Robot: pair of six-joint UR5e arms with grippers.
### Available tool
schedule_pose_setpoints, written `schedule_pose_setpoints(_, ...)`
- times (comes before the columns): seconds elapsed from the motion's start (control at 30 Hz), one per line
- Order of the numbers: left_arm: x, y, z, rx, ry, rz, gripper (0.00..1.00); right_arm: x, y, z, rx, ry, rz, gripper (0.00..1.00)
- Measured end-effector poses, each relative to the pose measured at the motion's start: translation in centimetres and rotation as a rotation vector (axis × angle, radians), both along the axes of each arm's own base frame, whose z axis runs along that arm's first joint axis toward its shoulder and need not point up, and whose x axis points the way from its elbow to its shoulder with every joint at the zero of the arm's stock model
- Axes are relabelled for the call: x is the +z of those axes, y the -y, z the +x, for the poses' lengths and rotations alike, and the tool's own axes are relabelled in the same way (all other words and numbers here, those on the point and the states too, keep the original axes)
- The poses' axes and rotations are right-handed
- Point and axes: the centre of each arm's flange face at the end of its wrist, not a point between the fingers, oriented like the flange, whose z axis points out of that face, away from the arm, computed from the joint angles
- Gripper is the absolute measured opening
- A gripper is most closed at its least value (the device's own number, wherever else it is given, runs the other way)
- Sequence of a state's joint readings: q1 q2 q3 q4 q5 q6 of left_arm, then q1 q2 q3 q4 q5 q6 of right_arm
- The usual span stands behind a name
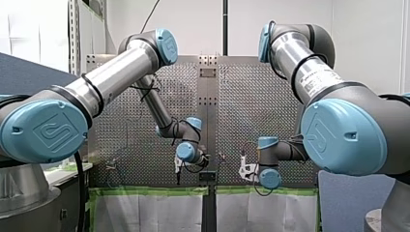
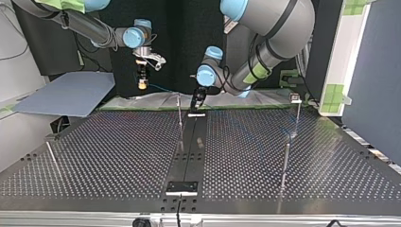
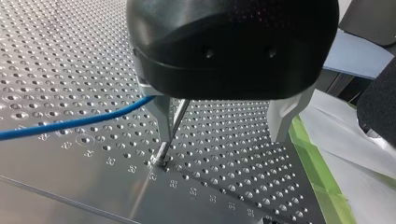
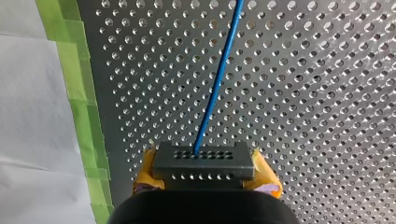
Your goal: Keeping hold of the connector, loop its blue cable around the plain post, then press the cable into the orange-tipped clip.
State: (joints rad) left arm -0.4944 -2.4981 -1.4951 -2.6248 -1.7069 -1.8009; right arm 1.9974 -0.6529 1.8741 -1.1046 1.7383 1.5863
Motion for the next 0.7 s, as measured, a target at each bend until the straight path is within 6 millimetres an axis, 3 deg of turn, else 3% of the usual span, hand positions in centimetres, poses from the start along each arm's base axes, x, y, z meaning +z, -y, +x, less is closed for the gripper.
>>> schedule_pose_setpoints(0.3, -0.1, -0.1, -0.4, -0.010, -0.008, 0.051, 0.98, 0.0, 0.1, -0.1, -0.002, -0.001, 0.000, 0.00)
schedule_pose_setpoints(0.53, -0.3, -0.4, -1.8, -0.003, -0.038, 0.156, 0.98, 0.0, 0.1, -0.1, -0.002, 0.000, 0.000, 0.00)
schedule_pose_setpoints(0.7, 0.9, -0.8, -2.8, -0.008, -0.023, 0.164, 0.98, 0.0, 0.1, -0.1, -0.001, 0.000, 0.001, 0.00)
